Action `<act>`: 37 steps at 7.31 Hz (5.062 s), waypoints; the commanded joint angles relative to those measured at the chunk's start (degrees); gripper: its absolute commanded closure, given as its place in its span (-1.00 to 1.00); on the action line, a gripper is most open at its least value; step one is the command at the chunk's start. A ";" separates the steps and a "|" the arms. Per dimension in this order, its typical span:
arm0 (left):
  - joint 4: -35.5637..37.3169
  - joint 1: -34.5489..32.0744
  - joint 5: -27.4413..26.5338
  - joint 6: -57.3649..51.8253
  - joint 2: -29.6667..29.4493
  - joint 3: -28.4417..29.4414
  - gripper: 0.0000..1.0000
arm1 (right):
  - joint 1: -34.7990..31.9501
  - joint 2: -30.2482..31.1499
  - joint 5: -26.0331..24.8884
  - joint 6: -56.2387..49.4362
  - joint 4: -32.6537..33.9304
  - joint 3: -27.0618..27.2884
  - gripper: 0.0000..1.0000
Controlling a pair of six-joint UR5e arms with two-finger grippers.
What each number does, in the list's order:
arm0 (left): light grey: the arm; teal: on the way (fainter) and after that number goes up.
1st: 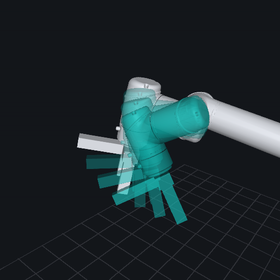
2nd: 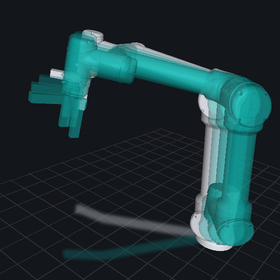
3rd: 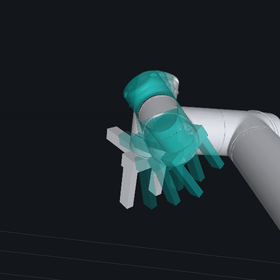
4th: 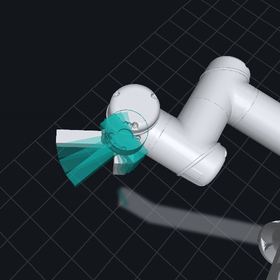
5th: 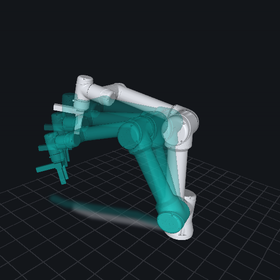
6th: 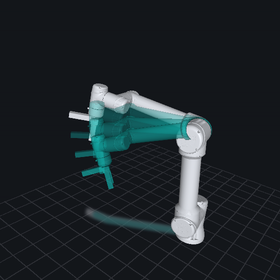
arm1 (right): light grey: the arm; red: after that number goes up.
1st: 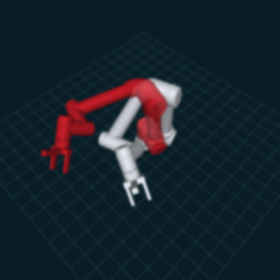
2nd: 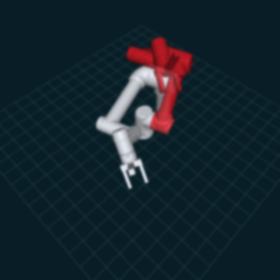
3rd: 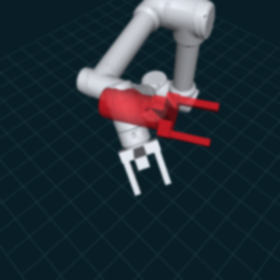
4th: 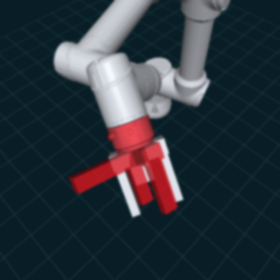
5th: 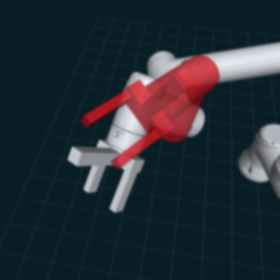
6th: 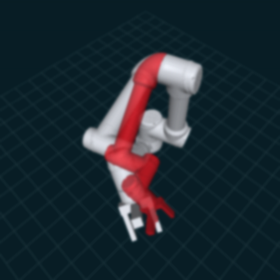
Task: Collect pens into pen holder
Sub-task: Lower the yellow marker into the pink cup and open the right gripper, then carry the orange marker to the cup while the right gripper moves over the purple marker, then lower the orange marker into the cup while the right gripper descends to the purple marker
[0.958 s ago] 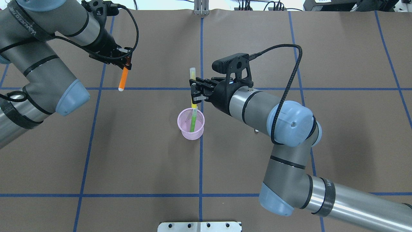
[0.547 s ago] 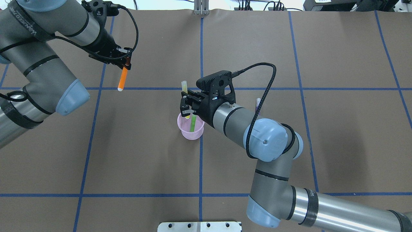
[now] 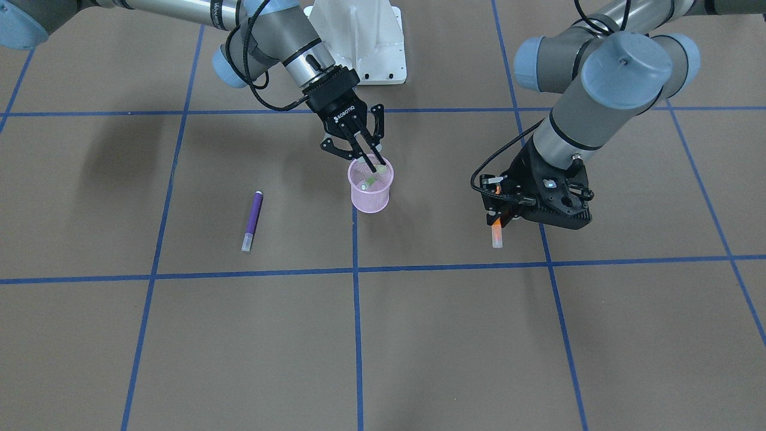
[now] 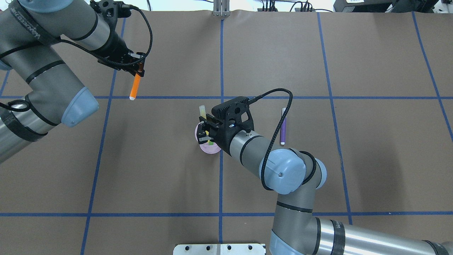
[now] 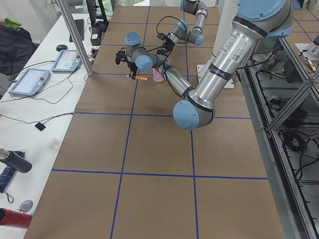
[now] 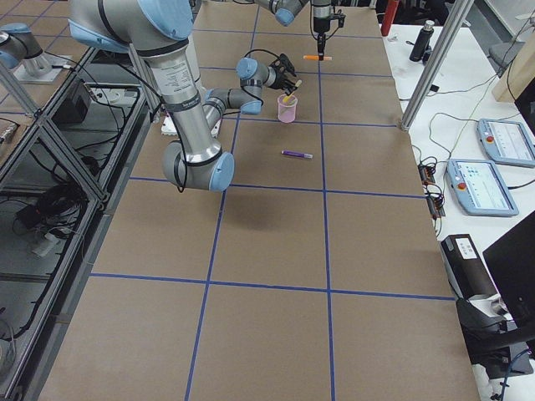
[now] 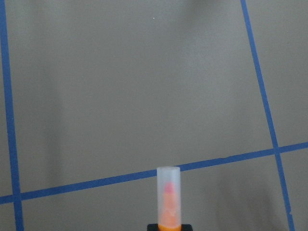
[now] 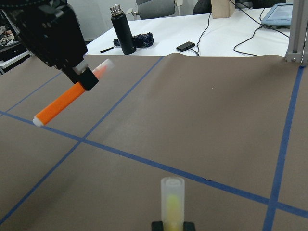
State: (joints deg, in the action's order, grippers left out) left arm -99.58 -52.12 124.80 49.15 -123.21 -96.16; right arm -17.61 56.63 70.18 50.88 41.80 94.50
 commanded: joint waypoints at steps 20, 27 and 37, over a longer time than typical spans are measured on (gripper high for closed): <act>-41.84 31.64 -68.81 9.48 2.54 0.63 1.00 | -31.52 7.26 52.95 7.39 51.10 7.89 -0.99; -42.10 35.14 -68.63 10.26 2.89 0.89 1.00 | -31.26 7.00 54.44 7.40 51.10 4.48 -0.99; -41.92 36.04 -68.11 9.56 4.65 -0.16 -0.46 | -27.30 3.92 53.74 7.48 47.52 -2.90 -0.99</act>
State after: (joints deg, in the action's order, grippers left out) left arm -141.56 -16.03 56.58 58.80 -118.62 -95.95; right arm -45.16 60.73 123.96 58.26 91.43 93.00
